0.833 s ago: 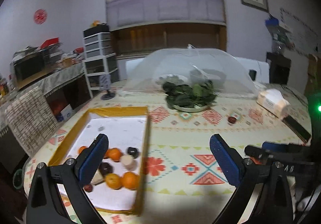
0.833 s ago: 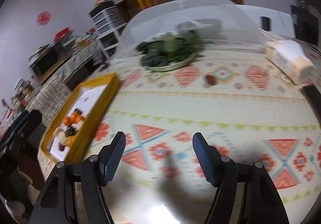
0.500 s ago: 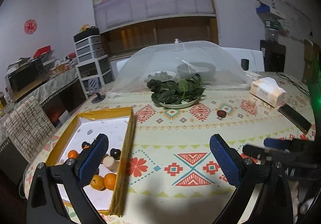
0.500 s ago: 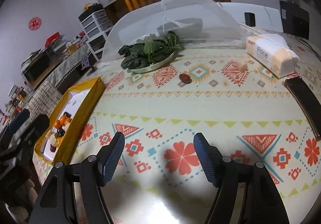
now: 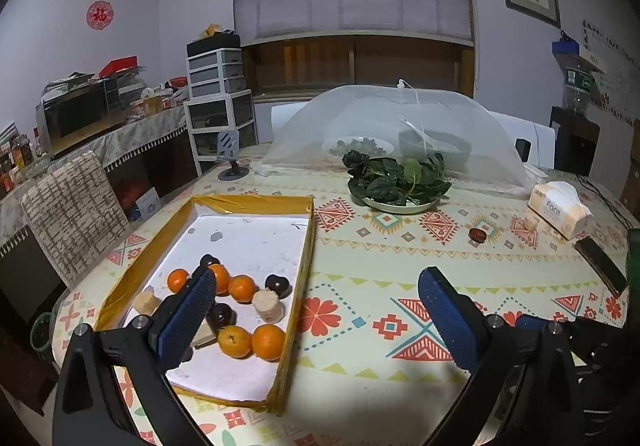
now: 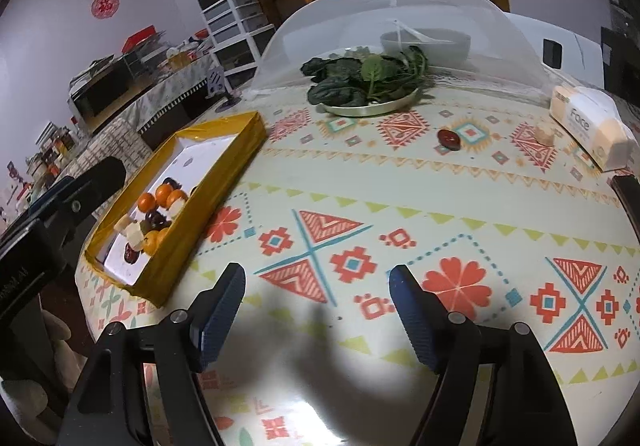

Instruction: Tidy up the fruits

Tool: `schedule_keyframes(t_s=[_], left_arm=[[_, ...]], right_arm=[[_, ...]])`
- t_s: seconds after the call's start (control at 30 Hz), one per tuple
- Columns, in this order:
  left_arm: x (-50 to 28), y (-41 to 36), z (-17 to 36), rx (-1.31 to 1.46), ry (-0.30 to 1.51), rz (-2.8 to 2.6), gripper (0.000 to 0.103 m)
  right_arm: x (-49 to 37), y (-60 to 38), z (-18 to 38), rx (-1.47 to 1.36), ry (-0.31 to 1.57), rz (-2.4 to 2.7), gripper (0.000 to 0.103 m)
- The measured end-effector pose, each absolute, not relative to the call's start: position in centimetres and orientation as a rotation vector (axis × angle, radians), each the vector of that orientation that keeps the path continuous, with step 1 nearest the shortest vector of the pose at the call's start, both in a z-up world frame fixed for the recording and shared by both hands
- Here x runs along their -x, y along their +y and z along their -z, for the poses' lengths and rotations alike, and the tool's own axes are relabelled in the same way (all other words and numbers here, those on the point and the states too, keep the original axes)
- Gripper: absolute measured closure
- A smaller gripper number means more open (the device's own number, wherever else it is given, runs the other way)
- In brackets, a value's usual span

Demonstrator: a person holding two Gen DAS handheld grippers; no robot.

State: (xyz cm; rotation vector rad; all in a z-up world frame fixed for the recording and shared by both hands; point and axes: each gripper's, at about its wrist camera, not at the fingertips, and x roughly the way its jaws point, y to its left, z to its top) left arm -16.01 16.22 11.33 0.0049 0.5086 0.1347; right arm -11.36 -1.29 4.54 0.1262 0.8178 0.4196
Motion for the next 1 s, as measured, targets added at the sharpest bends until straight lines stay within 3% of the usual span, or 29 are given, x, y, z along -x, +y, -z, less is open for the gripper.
schedule_keyframes(t_s=[0.3, 0.63, 1.0], left_arm=[[17.7, 18.0, -11.9, 0.038, 0.484, -0.134, 0.002], [22.0, 20.0, -13.4, 0.015, 0.321, -0.383, 0.000], [21.3, 21.3, -12.5, 0.061, 0.437, -0.326, 0.000]], right_arm=[[12.9, 1.0, -5.3, -0.079, 0.809, -0.425, 0.023], [14.9, 3.9, -6.1, -0.023, 0.784, -0.468, 0.023], [15.6, 5.3, -6.0, -0.013, 0.784, -0.497, 0.020]])
